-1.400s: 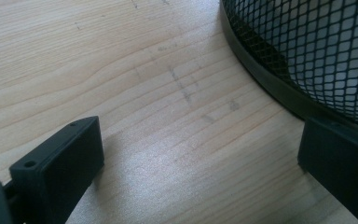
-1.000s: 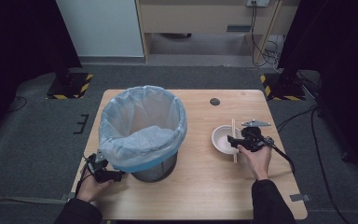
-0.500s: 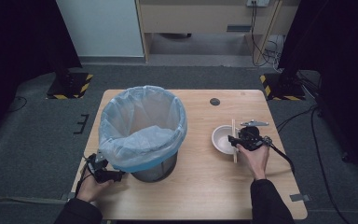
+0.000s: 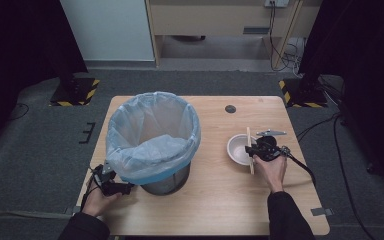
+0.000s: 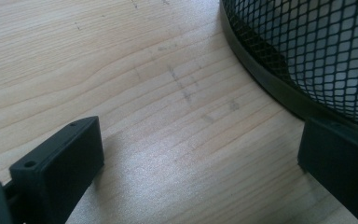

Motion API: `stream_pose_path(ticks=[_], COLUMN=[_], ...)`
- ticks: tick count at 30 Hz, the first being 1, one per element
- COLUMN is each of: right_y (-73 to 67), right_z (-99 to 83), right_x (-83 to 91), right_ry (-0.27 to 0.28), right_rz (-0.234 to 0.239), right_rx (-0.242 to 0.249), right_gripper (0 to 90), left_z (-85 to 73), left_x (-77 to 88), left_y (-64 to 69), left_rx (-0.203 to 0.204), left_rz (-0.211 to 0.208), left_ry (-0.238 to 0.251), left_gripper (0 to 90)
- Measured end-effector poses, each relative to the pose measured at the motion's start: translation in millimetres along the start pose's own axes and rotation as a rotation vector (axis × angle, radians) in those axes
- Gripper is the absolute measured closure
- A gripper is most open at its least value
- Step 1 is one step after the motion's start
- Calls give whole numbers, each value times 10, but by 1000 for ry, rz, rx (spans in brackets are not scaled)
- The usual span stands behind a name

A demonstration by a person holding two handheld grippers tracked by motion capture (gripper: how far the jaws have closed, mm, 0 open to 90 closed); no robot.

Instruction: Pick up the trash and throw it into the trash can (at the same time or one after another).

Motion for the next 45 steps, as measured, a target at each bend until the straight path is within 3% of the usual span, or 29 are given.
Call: stream_pose_path(ticks=[8, 22, 45], right_y=[0, 4, -55], right_z=[-28, 40, 480], right_x=[-16, 96, 740], right_ry=[-13, 20, 279], right_rz=[13, 47, 157], right_rx=[-1, -13, -67], right_gripper=[795, 801, 801], left_z=[0, 0, 0], left_x=[0, 0, 0], left_y=[0, 0, 0], left_rx=[0, 0, 0], left_rz=[0, 0, 0], left_ry=[0, 0, 0], left_gripper=[0, 0, 0])
Point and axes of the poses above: each handheld gripper's, and its own axes: x roughly backward along the jaws, z roughly out of its top, y roughly to its right, the point moved 5 cm from there along -x, roughly forward along the jaws, and after that the axes turned 5 degrees about -x, right-handed, at the moved point
